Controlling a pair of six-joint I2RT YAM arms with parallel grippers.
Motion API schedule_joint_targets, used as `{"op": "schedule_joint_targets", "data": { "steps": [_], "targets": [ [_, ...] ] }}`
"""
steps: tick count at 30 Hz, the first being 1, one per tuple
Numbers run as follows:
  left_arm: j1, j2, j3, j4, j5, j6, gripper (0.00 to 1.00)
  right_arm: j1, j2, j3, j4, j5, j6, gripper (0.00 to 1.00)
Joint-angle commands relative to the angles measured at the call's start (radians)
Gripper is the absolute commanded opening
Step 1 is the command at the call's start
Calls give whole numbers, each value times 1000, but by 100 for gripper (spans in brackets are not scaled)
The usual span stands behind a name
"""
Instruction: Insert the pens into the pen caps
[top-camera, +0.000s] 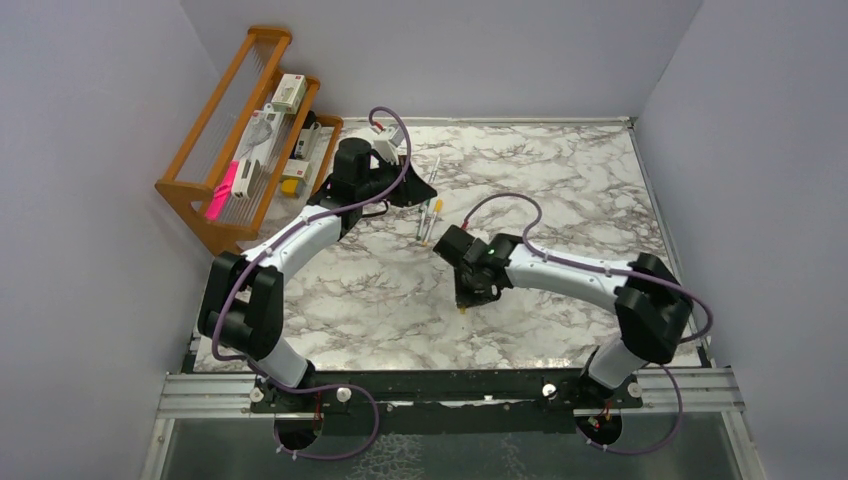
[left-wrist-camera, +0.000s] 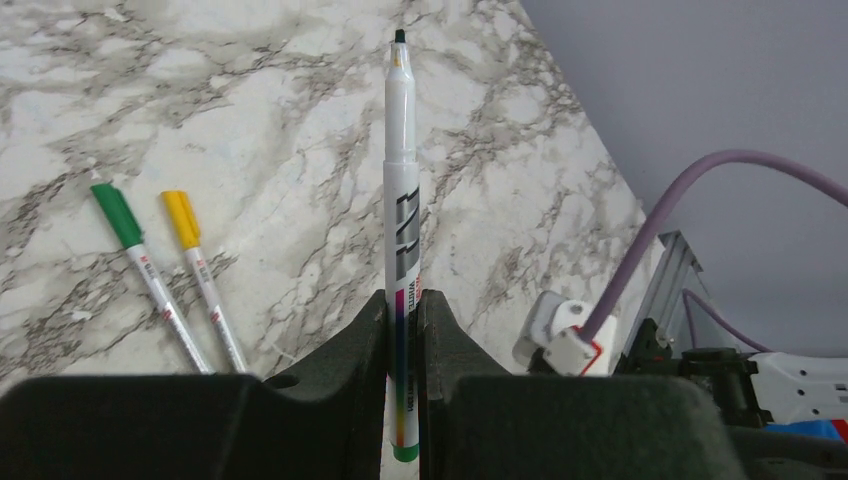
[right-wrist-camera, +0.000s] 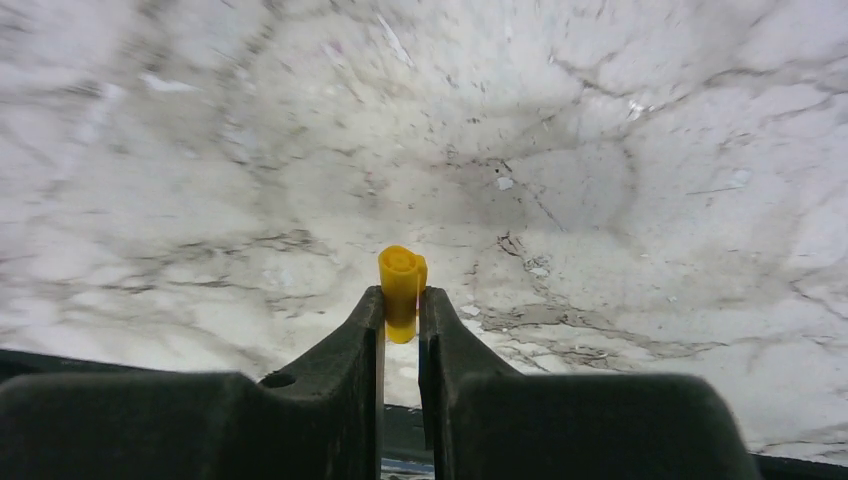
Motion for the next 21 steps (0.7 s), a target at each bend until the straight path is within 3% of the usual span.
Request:
{"op": "schedule_joint_targets", "data": {
  "steps": [1, 6, 13, 21],
  "targets": [
    [0, 22, -15, 175, 147, -125, 0, -45, -158, 72, -9, 187, 34, 1],
    [-16, 22, -33, 293, 156, -209, 0, -182, -306, 93, 86, 240, 8, 1],
    [-43, 6, 7, 333, 181, -182, 0, -416, -477, 17, 447, 72, -52, 1],
    [-114, 3, 52, 348, 212, -193, 0, -429, -556, 13, 699, 75, -134, 1]
  ]
}}
